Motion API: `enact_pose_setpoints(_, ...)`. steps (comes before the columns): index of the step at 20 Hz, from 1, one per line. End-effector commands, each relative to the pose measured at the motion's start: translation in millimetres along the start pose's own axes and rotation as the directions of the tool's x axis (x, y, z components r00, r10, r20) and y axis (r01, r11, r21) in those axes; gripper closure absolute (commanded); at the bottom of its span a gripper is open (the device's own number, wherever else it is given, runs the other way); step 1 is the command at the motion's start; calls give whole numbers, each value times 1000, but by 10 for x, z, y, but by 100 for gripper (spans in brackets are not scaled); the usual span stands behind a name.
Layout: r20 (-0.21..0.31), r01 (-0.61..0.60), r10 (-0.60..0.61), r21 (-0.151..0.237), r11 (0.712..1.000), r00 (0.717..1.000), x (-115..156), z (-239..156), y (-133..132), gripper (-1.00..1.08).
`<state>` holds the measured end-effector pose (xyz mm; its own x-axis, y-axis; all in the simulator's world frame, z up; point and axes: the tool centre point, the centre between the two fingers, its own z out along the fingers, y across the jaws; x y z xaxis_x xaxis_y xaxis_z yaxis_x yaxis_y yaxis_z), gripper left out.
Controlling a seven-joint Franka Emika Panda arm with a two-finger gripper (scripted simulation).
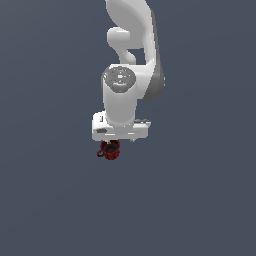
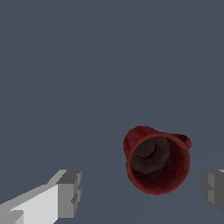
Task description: Pick up the object and move it to a goal position.
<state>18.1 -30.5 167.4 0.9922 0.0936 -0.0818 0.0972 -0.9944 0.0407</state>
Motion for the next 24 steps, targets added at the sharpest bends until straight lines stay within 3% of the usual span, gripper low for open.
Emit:
enact_pose_setpoints(1,36,27,-27,-5,1000,999,34,55,59,-100)
enact_pose_setpoints(11,215,154,-150,-2,988,965,132,326,360,-100)
enact_pose_setpoints(24,420,275,-273,58,960,866,90,632,716,-100)
